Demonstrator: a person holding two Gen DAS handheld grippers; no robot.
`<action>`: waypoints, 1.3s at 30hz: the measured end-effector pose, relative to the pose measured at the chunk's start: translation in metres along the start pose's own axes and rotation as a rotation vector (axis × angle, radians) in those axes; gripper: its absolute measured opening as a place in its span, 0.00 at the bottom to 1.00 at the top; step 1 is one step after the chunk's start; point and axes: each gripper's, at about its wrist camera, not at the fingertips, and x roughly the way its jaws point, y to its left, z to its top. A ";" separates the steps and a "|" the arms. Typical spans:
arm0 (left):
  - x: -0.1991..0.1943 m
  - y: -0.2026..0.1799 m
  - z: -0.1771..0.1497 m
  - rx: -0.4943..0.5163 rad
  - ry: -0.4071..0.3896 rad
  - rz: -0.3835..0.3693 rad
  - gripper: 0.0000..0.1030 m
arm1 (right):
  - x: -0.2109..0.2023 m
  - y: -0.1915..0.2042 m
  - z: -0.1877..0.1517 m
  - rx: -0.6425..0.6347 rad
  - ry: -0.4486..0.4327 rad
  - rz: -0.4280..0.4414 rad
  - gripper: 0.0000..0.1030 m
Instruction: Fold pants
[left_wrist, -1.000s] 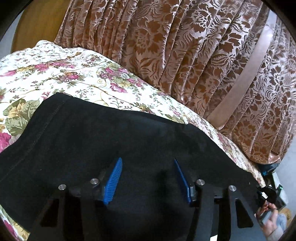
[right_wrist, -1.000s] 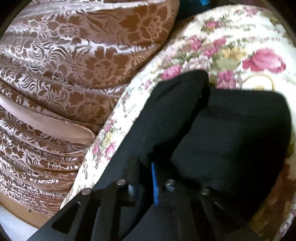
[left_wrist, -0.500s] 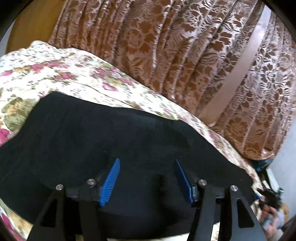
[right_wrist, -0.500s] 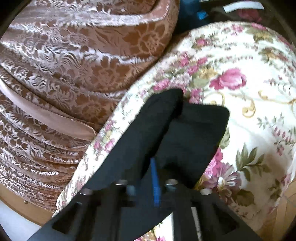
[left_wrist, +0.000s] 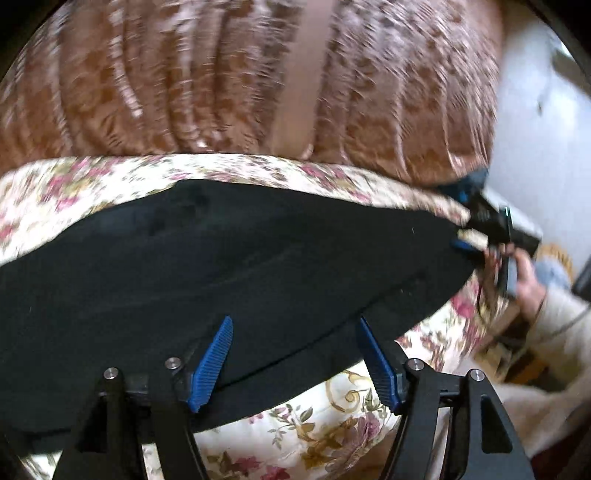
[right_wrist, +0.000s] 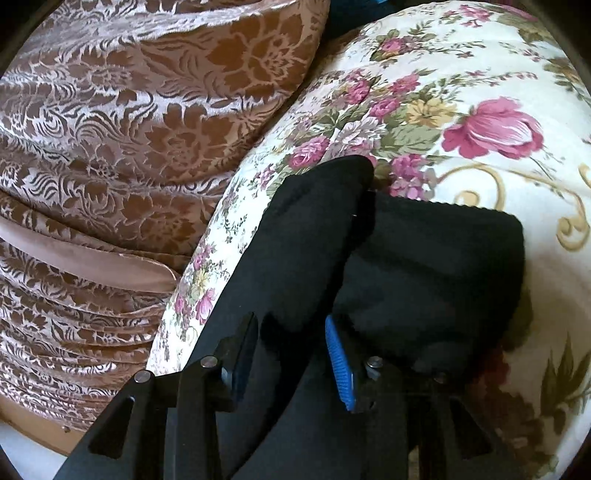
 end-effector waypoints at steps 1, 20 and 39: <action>0.005 -0.004 0.001 0.027 0.015 0.001 0.68 | 0.001 0.001 0.001 -0.001 0.003 -0.001 0.38; 0.042 -0.034 0.004 0.329 0.061 0.184 0.09 | 0.014 -0.003 0.020 0.090 -0.024 -0.005 0.11; -0.010 -0.024 0.002 0.208 -0.012 0.051 0.07 | -0.067 -0.006 -0.009 -0.062 -0.127 -0.006 0.06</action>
